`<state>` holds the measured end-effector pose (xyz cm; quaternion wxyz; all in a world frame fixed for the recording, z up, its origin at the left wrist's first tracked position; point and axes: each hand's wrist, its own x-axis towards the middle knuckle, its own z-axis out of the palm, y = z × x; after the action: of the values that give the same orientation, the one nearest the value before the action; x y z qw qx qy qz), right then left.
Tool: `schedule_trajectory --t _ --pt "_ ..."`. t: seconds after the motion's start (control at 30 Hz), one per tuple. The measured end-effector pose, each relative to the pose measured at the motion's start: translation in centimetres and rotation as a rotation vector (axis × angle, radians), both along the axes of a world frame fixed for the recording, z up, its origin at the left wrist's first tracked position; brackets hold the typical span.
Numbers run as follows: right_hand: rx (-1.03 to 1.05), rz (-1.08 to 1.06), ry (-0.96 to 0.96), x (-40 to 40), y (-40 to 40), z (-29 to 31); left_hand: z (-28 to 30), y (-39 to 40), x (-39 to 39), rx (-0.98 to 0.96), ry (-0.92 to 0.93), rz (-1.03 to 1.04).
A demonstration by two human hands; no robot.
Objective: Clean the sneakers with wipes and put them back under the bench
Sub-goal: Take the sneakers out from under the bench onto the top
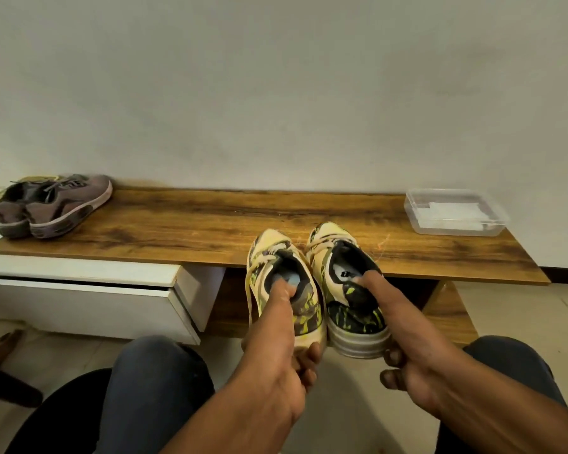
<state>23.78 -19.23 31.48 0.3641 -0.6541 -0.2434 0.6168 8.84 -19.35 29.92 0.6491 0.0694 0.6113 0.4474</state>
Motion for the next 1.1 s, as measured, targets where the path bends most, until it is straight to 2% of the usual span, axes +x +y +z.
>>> schedule_trajectory --t 0.33,0.53,0.73,0.97,1.1 --pt "0.196 -0.174 -0.002 -0.4 7.7 0.7 1.8 8.5 1.6 0.154 0.129 0.002" --pt "0.236 -0.275 0.06 0.4 15.7 -2.1 0.1 16.3 3.1 0.181 0.165 0.013" --pt "0.177 -0.371 0.097 0.6 22.3 -6.6 -3.5 23.4 4.1 0.177 0.189 -0.018" --pt "0.116 -0.358 -0.097 2.3 27.0 -11.4 -8.4 27.5 4.3 0.054 0.159 -0.084" --pt "0.116 -0.285 -0.236 3.0 28.3 -12.9 -10.2 28.9 3.7 0.052 0.203 -0.084"
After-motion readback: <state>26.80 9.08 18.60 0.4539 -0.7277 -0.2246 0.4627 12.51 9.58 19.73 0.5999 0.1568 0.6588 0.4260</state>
